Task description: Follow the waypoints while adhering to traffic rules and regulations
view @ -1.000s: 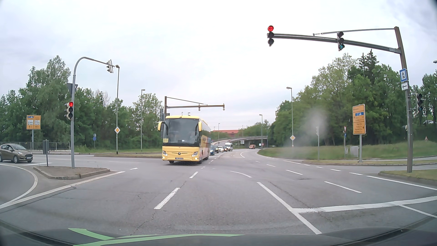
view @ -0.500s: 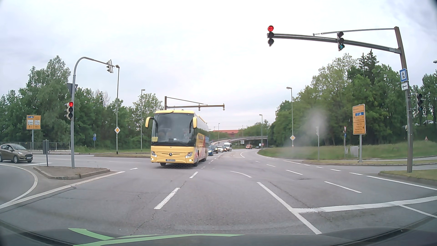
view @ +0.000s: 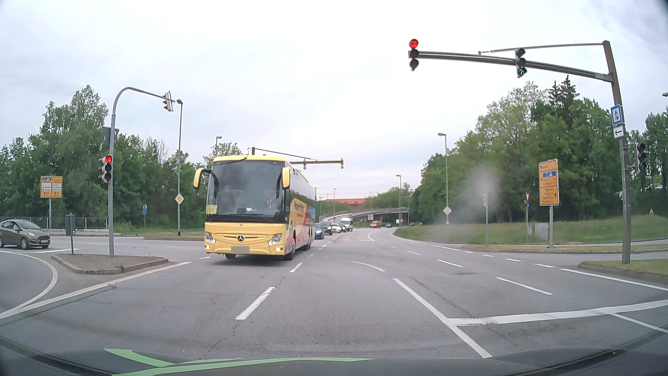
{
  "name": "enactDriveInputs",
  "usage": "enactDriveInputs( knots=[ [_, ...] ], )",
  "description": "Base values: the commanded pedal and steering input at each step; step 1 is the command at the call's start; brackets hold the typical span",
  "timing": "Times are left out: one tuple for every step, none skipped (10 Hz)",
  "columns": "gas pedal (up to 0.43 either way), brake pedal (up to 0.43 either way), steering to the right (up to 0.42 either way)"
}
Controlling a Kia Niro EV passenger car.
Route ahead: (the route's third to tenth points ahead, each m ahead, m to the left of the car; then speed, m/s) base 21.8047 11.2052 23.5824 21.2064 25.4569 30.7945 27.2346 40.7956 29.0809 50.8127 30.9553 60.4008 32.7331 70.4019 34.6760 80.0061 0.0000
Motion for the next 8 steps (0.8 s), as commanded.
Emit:
enactDriveInputs(
  knots=[
    [0.0,0.323,0.004],
    [0.0,0.323,0.004],
    [0.0,0.323,0.004],
    [0.0,0.323,0.004],
    [0.0,0.323,0.004],
    [0.0,0.323,0.004],
    [0.0,0.323,0.004],
    [0.0,0.323,0.004]
  ],
)
